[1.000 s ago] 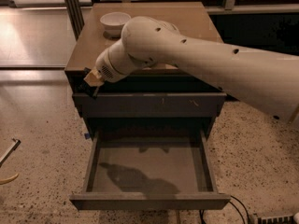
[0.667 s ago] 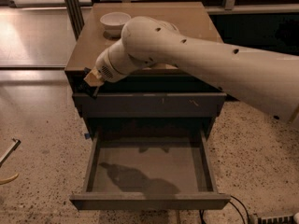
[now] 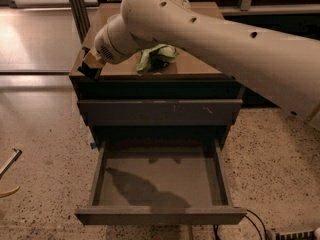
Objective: Pick rxbar blueberry from middle drawer and place on counter
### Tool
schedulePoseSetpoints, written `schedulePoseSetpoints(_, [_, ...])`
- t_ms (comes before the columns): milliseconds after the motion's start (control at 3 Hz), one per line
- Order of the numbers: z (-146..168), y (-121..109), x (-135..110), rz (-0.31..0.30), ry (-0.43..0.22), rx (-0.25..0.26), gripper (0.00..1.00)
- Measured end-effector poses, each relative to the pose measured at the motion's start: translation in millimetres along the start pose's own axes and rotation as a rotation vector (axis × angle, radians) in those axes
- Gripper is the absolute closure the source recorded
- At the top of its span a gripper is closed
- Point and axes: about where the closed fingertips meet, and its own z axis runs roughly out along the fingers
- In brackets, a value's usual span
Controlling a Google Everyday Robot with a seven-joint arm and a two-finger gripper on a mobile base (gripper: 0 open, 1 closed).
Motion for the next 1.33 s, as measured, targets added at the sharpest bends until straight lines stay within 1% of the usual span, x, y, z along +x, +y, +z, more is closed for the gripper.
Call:
schedulePoseSetpoints(333, [-6.8, -35.6, -13.7, 0.014, -0.048, 0.058, 1.0])
schedulePoseSetpoints(667, [-12.6, -66.4, -9.9, 0.051, -0.092, 0.113, 1.0])
schedulePoseSetpoints(1000, [-12.3, -85.4, -1.8, 0.084, -0.117, 0.138, 1.0])
schedulePoseSetpoints(1333, [0.5, -97.5, 5.4, 0.105, -0.108, 0.139, 1.0])
